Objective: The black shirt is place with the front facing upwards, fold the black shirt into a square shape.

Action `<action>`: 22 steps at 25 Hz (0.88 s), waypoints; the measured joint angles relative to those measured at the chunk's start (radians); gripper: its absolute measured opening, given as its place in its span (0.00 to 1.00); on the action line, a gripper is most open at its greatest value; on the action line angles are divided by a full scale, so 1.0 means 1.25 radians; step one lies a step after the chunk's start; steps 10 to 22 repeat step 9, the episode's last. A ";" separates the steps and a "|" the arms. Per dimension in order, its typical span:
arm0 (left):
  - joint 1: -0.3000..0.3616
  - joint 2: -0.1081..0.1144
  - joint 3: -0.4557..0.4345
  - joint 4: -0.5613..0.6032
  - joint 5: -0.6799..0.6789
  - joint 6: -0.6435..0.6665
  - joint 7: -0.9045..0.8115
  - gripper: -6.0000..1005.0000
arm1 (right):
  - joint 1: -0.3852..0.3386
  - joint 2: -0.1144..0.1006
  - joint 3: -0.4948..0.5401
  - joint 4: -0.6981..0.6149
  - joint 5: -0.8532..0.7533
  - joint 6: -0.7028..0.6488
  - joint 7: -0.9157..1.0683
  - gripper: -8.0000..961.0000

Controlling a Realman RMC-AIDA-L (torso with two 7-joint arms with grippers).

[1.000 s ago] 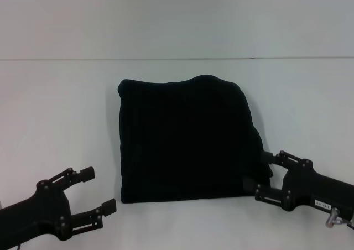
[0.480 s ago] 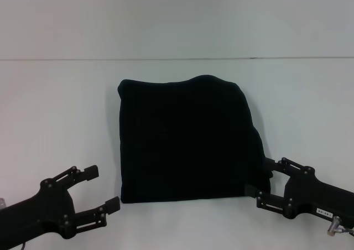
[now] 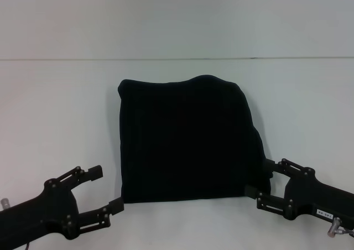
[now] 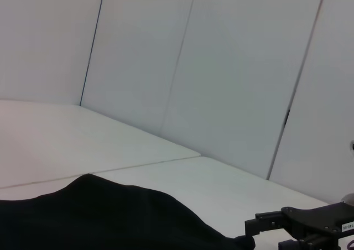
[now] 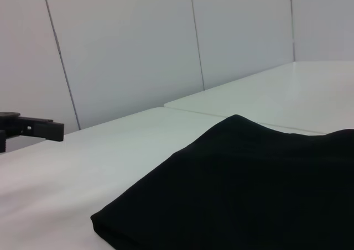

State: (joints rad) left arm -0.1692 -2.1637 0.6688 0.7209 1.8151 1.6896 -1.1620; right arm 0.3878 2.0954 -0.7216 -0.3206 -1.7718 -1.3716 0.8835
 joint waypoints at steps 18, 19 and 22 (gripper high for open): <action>-0.011 0.000 0.000 -0.011 -0.002 0.002 0.000 0.91 | -0.002 0.000 0.005 0.000 0.001 0.000 -0.001 0.89; -0.011 0.000 0.000 -0.011 -0.002 0.002 0.000 0.91 | -0.002 0.000 0.005 0.000 0.001 0.000 -0.001 0.89; -0.011 0.000 0.000 -0.011 -0.002 0.002 0.000 0.91 | -0.002 0.000 0.005 0.000 0.001 0.000 -0.001 0.89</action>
